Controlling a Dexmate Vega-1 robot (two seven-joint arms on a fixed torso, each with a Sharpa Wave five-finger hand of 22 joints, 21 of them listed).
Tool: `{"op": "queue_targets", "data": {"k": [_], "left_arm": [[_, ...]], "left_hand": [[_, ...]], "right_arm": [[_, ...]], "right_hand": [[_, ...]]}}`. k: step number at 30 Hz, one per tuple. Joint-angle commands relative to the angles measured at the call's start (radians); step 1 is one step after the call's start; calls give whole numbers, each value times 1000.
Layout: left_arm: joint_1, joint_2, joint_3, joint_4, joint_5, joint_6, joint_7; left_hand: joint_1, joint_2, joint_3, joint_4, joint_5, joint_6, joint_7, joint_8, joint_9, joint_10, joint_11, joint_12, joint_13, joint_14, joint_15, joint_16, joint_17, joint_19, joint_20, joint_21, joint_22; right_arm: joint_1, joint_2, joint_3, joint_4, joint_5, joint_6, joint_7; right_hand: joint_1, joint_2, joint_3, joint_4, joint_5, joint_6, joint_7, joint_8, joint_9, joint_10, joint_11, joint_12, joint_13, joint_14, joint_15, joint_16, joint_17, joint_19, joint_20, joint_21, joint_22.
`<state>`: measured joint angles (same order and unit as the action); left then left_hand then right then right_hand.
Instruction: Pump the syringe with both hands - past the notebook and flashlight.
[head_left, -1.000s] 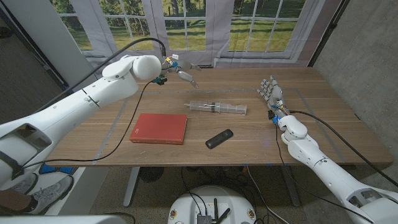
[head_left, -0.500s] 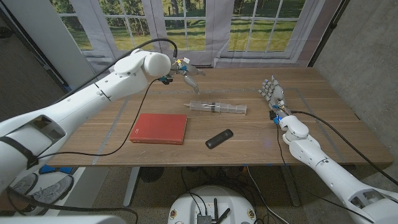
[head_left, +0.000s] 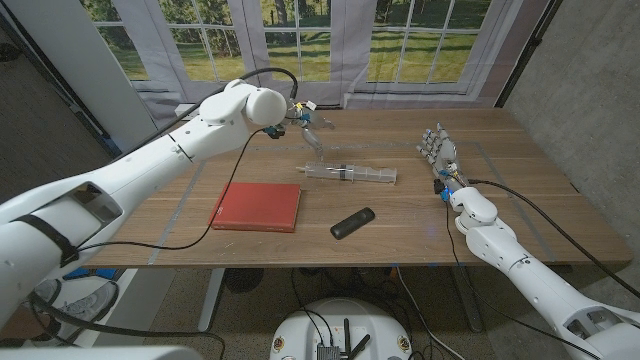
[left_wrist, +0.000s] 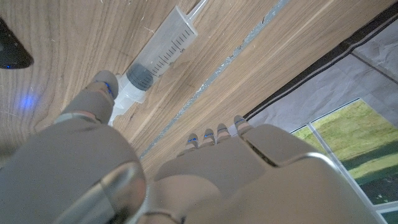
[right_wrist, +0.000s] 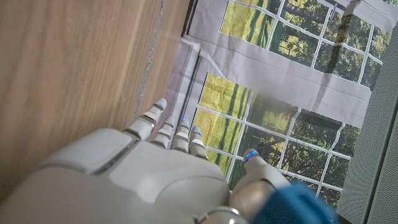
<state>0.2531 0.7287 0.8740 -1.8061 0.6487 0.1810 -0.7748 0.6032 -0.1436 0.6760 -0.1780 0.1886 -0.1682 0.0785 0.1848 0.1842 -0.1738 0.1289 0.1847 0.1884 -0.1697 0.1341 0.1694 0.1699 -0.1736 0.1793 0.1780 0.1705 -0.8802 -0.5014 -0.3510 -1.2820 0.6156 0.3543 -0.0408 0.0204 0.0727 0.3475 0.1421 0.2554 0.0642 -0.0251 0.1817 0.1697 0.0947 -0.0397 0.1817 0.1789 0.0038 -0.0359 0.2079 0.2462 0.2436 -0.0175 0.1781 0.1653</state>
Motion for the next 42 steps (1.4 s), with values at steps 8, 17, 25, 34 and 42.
{"op": "queue_targets", "data": {"k": [8, 17, 25, 34, 42], "left_arm": [[50, -54, 26, 46, 72, 21, 60], [53, -81, 46, 88, 90, 28, 87], [60, -97, 65, 126, 118, 28, 132], [63, -115, 84, 171, 139, 18, 179], [60, -129, 99, 214, 152, 8, 217]], "left_hand": [[30, 2, -8, 0, 1, 0, 9, 17, 1, -17, -14, 23, 3, -68, -15, 23, 7, -8, -8, 30, 4], [42, 1, -12, -1, 2, 11, -8, 24, 1, -6, -31, 28, 3, -25, -30, 33, 7, 20, -5, 34, 4], [62, -3, -19, -3, 1, 35, -21, 33, 0, 30, -49, 39, 3, 38, -59, 44, 7, 67, -14, 40, 4], [90, -8, -29, -4, 2, 71, -17, 44, 0, 78, -77, 50, 3, 113, -92, 52, 8, 125, -20, 45, 3], [118, -13, -41, -5, 3, 113, -25, 56, 0, 126, -105, 58, 3, 179, -125, 58, 9, 184, -19, 50, 3]], "right_arm": [[-10, -7, 2, -9, 10, -1, 14], [-13, -13, 4, -15, 14, -8, 18], [-10, -14, 5, -11, 16, -8, 23], [-2, -14, 5, -5, 15, -10, 24], [3, -13, 4, -3, 12, -15, 20]], "right_hand": [[-1, 34, 5, -1, 5, 0, -8, 4, 4, 0, -3, 4, 3, -8, -1, 3, 2, 1, 14, 5, 2], [-1, 34, 5, -1, 5, 0, -8, 4, 4, 0, -4, 4, 3, -8, 1, 3, 2, -2, 21, 5, 3], [-2, 34, 4, 0, 5, 0, -9, 4, 4, 0, -5, 5, 3, -11, 1, 3, 3, -2, 22, 6, 3], [-3, 34, 4, 0, 5, 0, -10, 4, 4, -1, -4, 5, 3, -11, 2, 4, 3, -3, 23, 7, 3], [-3, 33, 3, 0, 5, 0, -11, 3, 4, 0, -5, 5, 3, -12, 1, 5, 4, -5, 26, 6, 3]]}}
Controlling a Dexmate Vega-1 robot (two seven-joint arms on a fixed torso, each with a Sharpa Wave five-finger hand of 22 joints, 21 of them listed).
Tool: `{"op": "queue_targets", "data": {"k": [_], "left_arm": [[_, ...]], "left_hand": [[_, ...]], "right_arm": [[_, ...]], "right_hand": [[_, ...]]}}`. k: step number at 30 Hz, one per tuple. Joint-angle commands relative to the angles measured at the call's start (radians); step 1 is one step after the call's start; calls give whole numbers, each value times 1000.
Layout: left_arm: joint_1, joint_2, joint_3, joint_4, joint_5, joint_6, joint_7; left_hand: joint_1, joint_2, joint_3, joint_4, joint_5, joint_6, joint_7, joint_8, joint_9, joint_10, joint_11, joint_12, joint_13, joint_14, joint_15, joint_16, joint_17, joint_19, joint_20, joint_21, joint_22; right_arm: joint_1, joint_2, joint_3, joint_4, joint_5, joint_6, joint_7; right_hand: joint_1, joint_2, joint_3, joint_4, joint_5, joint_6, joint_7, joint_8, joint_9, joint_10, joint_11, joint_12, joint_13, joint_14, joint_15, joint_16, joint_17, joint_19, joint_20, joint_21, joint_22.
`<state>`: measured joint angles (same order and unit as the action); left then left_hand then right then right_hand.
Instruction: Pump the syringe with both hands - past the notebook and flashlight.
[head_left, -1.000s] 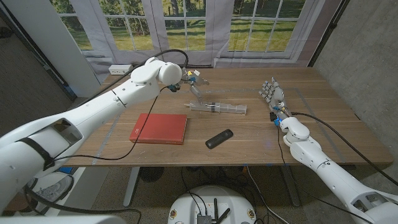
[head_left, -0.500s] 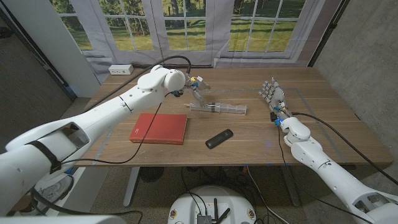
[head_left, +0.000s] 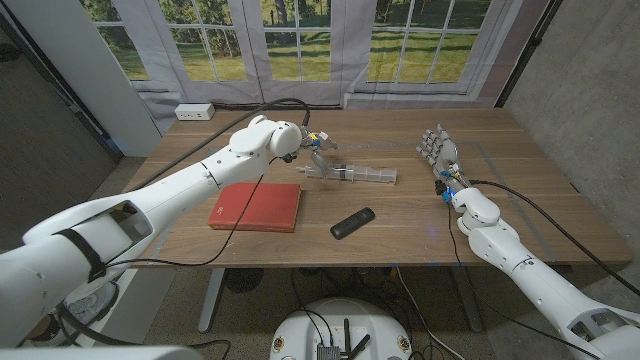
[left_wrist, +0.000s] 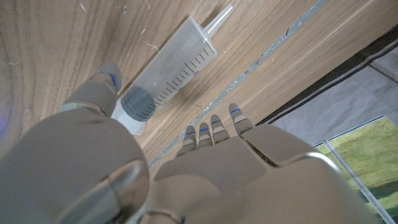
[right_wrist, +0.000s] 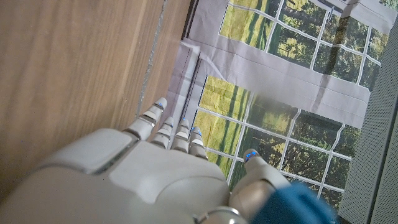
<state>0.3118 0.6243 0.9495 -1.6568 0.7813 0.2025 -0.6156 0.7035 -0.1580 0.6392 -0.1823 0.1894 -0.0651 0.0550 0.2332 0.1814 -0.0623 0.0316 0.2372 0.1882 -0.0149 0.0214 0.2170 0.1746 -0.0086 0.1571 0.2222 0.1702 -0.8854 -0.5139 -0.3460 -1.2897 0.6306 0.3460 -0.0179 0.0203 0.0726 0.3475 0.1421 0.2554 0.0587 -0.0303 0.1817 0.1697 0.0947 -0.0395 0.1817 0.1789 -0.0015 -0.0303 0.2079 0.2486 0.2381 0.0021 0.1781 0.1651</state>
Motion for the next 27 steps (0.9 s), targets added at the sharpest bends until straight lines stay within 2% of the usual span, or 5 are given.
{"op": "queue_targets", "data": {"k": [1, 6, 12, 21, 27], "left_arm": [[1, -26, 26, 69, 22, -13, 59], [7, -32, 34, 84, 37, -11, 98], [13, -40, 35, 103, 30, -12, 126], [21, -38, 47, 97, 55, -5, 153], [40, -38, 47, 89, 74, 9, 192]], "left_hand": [[20, 1, -5, -1, 2, 16, -2, 10, 3, 20, -10, 7, 4, 29, -16, 10, 4, 23, 2, 6, 4], [43, -3, -17, -1, 2, 49, -5, 18, 4, 65, -26, 15, 4, 78, -40, 12, 4, 66, -22, 7, 3], [74, -10, -42, 0, 0, 112, -14, 36, 3, 129, -51, 22, 4, 145, -74, 13, 3, 139, -72, 12, 3], [105, -9, -78, 2, -2, 194, -41, 56, 2, 224, -98, 33, 3, 234, -107, 16, 2, 184, -113, 1, 3], [140, -4, -117, 4, -1, 284, -60, 73, 2, 326, -130, 39, 2, 354, -154, 26, 1, 269, -146, 5, 3]], "right_arm": [[9, 0, -1, 5, -2, -5, -2], [8, -3, -1, 1, -5, -9, -5], [6, -4, 1, -2, -2, -10, -5], [0, -3, 2, -3, 1, -7, -5], [-7, -8, 4, -13, 1, -11, -10]], "right_hand": [[-3, 33, 3, 0, 5, 5, -6, 3, 4, 0, -6, 5, 3, -6, -3, 5, 1, 0, 7, 6, 3], [-3, 34, 3, 1, 5, 5, -6, 3, 4, 0, -7, 5, 3, -6, -1, 5, 1, -1, 9, 7, 3], [-4, 34, 3, 1, 5, 5, -7, 3, 4, -1, -7, 5, 3, -6, 0, 6, 1, -1, 9, 7, 3], [-4, 34, 3, 1, 5, 6, -9, 4, 4, -1, -8, 5, 3, -6, 0, 7, 2, -1, 15, 7, 3], [-5, 34, 2, 2, 4, 6, -10, 4, 4, -1, -11, 5, 3, -5, 1, 8, 3, -2, 19, 8, 3]]}}
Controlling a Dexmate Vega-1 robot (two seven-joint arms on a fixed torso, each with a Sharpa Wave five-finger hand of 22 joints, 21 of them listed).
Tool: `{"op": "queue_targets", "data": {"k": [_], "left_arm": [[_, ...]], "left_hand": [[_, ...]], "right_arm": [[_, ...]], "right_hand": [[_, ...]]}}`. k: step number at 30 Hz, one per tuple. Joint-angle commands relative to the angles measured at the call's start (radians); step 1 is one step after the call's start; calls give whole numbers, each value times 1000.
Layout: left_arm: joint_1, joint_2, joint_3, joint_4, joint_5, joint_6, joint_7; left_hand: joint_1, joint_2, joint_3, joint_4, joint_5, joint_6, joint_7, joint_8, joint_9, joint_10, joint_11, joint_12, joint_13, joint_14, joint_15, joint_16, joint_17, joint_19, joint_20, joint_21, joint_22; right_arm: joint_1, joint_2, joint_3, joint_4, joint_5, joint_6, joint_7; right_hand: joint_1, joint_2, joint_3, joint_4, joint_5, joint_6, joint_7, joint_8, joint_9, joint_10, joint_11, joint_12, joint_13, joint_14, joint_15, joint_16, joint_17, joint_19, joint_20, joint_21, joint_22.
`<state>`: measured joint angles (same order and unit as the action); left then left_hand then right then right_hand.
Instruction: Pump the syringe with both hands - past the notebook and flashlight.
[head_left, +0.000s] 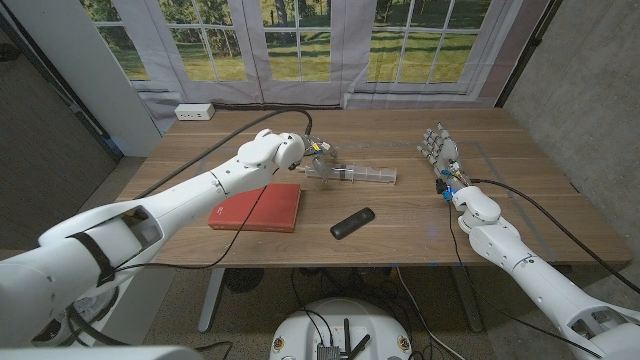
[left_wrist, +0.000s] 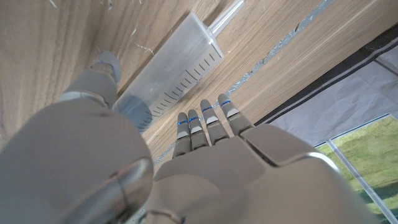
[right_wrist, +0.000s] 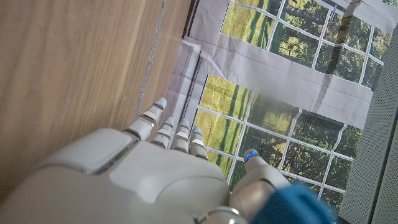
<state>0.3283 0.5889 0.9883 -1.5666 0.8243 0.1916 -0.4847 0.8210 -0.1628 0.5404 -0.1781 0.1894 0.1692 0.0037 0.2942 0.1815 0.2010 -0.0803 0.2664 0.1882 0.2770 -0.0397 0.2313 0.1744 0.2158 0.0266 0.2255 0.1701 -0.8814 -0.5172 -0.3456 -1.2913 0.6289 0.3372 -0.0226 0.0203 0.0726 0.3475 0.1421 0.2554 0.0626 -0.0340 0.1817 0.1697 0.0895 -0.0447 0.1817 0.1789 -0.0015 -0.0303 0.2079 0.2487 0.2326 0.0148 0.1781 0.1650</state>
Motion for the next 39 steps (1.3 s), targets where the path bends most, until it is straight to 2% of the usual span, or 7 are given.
{"op": "queue_targets", "data": {"k": [1, 11, 14, 19, 21, 28, 39], "left_arm": [[24, -2, 9, 2, 31, 14, 67], [56, -9, 6, 9, 53, 35, 146], [59, -13, 8, 15, 54, 36, 155], [65, -25, 12, 35, 53, 37, 188], [66, -29, 12, 41, 49, 35, 199], [75, -39, 14, 59, 48, 28, 266], [96, -45, 16, 71, 65, 16, 395]], "left_hand": [[27, 1, -21, 0, -1, 60, -12, 14, 2, 73, -24, 10, 2, 74, -99, 12, 1, 50, -19, 1, 3], [86, 12, -62, 2, 5, 206, -33, 42, 4, 212, -57, 15, 1, 219, -137, 28, 4, 130, -65, 4, 7], [105, 17, -71, 2, 8, 246, -39, 50, 5, 252, -44, 18, 1, 254, -148, 32, 4, 149, -78, 6, 8], [119, 15, -82, 1, 9, 282, -47, 57, 5, 280, -50, 16, 0, 282, -154, 34, 3, 153, -103, 1, 7], [131, 21, -91, 4, 11, 321, -52, 64, 5, 314, -66, 18, 0, 310, -163, 37, 4, 160, -122, -1, 6], [170, 33, -114, 4, 17, 400, -50, 71, 4, 403, -86, 21, -2, 378, -177, 43, 6, 200, -169, -1, 5], [230, 66, -135, 6, 25, 501, -61, 70, 1, 508, -117, 17, -3, 477, -192, 57, 13, 266, -219, 6, 6]], "right_arm": [[-11, -4, 4, -11, 3, 0, -5], [-22, -13, 10, -27, 7, -4, -7], [-25, -13, 12, -28, 9, -1, -7], [-27, -14, 13, -29, 10, -1, -6], [-27, -14, 14, -29, 11, 0, -5], [-29, -15, 14, -31, 13, -1, -2], [-19, -12, 9, -23, 17, -6, 11]], "right_hand": [[-5, 34, 2, 2, 5, 2, -6, 4, 5, 5, -6, 5, 3, -6, 0, 8, 2, 4, 7, 8, 3], [-5, 34, 2, 3, 4, 3, -8, 4, 5, 4, -6, 5, 3, -6, 0, 8, 3, 4, 9, 8, 4], [-5, 34, 2, 3, 4, 3, -8, 4, 5, 4, -7, 5, 3, -6, 0, 9, 3, 4, 10, 9, 4], [-6, 35, 2, 3, 4, 3, -9, 4, 5, 5, -7, 6, 3, -5, 0, 9, 4, 4, 13, 9, 4], [-6, 35, 2, 3, 4, 4, -9, 4, 5, 5, -7, 6, 3, -4, 2, 10, 4, 4, 13, 9, 4], [-6, 35, 1, 4, 4, 3, -10, 4, 5, 6, -7, 6, 3, -4, 4, 11, 4, 4, 14, 9, 4], [-7, 36, 1, 5, 5, 2, -11, 4, 5, 6, -7, 6, 3, -2, 3, 12, 5, 5, 16, 10, 4]]}}
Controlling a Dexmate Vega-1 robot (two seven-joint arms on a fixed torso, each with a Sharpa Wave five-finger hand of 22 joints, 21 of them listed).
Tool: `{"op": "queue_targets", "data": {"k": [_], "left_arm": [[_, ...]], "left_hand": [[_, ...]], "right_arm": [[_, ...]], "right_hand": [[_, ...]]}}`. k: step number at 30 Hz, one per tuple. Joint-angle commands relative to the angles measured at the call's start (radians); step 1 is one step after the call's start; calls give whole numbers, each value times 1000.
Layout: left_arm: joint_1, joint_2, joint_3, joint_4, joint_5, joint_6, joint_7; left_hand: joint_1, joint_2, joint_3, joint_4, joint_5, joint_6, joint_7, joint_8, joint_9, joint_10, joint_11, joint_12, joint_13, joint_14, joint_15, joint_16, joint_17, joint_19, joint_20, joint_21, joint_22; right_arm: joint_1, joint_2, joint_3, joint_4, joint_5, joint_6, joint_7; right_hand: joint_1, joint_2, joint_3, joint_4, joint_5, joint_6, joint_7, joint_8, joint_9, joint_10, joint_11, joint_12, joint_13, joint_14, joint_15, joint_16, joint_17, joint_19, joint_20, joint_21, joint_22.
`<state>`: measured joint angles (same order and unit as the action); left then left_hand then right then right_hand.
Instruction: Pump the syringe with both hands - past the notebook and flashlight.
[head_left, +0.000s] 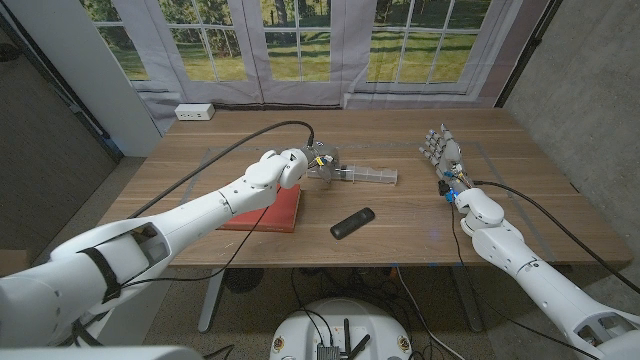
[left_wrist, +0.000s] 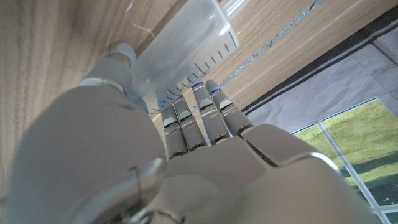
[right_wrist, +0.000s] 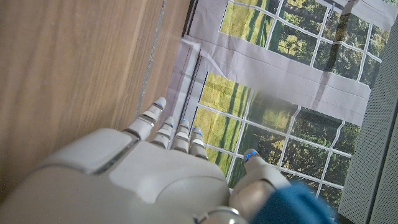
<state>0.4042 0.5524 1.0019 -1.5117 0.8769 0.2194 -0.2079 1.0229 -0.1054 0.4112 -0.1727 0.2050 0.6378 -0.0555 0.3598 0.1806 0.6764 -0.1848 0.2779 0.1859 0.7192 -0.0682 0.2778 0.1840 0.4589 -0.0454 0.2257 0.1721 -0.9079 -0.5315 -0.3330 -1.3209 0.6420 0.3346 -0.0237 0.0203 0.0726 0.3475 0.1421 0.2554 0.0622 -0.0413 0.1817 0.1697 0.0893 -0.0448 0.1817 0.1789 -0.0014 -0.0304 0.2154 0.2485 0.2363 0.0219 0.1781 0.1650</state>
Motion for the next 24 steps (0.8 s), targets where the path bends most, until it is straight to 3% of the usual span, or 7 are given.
{"op": "queue_targets", "data": {"k": [1, 11, 24], "left_arm": [[21, -9, 3, 18, 14, -11, 125], [22, -22, 7, 44, -1, -19, 153], [14, -23, 12, 56, -9, -35, 177]], "left_hand": [[41, 14, -13, 2, 11, 70, -4, 6, 1, 63, -16, 4, 0, 65, -165, 13, 5, 39, -155, 6, 5], [101, 53, -14, 0, 15, 141, -1, -13, 1, 146, -14, -6, -1, 154, -171, 7, 1, 85, -159, 10, 8], [151, 82, -16, 0, 11, 240, -16, -25, 1, 225, -19, -22, -1, 238, -173, -14, -1, 117, -159, 6, 6]], "right_arm": [[10, 3, -5, 9, 3, -3, 14], [20, 6, -9, 15, 1, -11, 15], [25, 6, -12, 15, 0, -20, 13]], "right_hand": [[-7, 36, 1, 5, 5, 3, -4, 4, 5, 6, -7, 6, 3, -2, 3, 5, 5, 1, 9, 10, 4], [-7, 37, 0, 6, 5, 3, -5, 4, 5, 6, -8, 6, 3, -2, 2, 5, 5, 2, 10, 10, 4], [-9, 37, -1, 8, 5, 3, -4, 4, 5, 5, -9, 6, 3, -2, 1, 6, 6, 1, 10, 10, 4]]}}
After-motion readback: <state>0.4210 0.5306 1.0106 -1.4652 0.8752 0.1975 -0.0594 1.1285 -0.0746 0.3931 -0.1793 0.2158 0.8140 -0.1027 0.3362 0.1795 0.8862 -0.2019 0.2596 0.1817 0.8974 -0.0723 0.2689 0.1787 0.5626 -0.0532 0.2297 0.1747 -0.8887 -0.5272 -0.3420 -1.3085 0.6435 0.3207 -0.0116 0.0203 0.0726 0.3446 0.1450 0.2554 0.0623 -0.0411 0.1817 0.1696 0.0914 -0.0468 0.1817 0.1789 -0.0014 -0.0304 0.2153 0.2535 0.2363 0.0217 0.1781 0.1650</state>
